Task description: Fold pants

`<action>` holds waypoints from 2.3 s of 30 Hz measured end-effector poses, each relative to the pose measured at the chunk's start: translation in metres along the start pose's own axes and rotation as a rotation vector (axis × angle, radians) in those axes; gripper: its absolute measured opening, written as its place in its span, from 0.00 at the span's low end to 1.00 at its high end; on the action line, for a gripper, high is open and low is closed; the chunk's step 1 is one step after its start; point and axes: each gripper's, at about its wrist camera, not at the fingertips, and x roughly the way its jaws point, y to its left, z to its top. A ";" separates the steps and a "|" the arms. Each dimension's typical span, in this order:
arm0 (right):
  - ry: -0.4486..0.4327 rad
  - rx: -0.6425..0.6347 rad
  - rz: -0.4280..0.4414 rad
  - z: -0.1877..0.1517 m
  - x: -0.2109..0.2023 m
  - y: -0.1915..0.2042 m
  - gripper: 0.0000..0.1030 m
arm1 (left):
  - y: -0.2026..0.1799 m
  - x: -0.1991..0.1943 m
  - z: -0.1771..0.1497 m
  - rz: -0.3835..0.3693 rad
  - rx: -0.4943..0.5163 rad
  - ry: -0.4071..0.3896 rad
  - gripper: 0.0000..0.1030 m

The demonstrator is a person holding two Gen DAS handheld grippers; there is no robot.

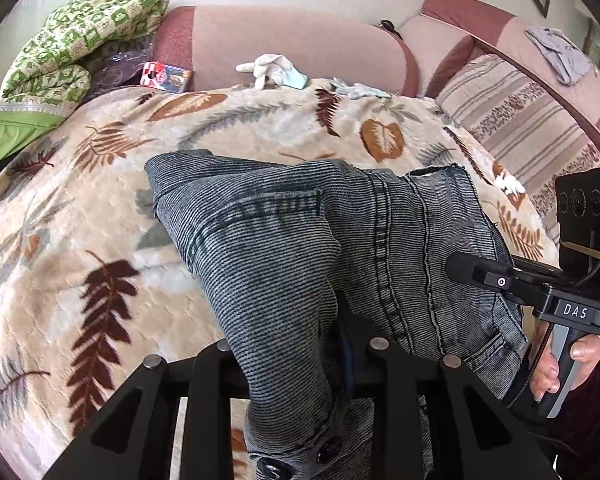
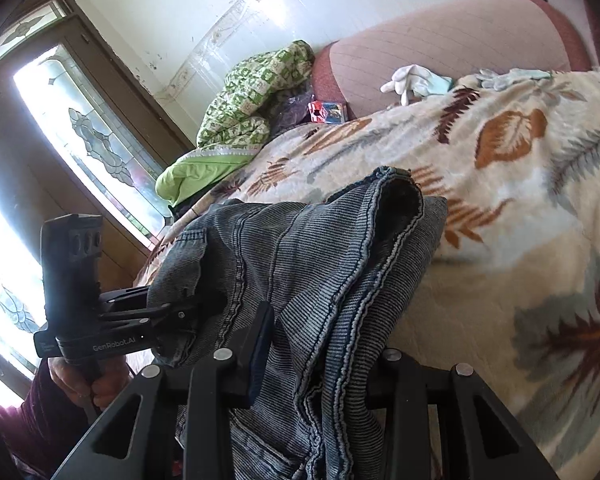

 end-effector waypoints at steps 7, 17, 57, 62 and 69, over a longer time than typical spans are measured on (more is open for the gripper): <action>-0.018 0.035 0.036 0.030 0.033 -0.005 0.35 | 0.018 0.007 0.022 0.071 -0.018 -0.008 0.29; -0.057 0.052 0.046 0.051 0.055 -0.009 0.35 | 0.024 0.014 0.046 0.136 -0.005 -0.030 0.29; 0.017 0.073 -0.025 0.065 0.101 -0.030 0.36 | 0.039 0.056 0.058 0.213 0.004 0.014 0.30; 0.026 0.080 -0.039 0.065 0.104 -0.033 0.36 | 0.043 0.062 0.058 0.220 -0.002 0.015 0.33; 0.034 0.087 -0.049 0.064 0.108 -0.035 0.36 | 0.047 0.069 0.057 0.231 -0.010 0.018 0.37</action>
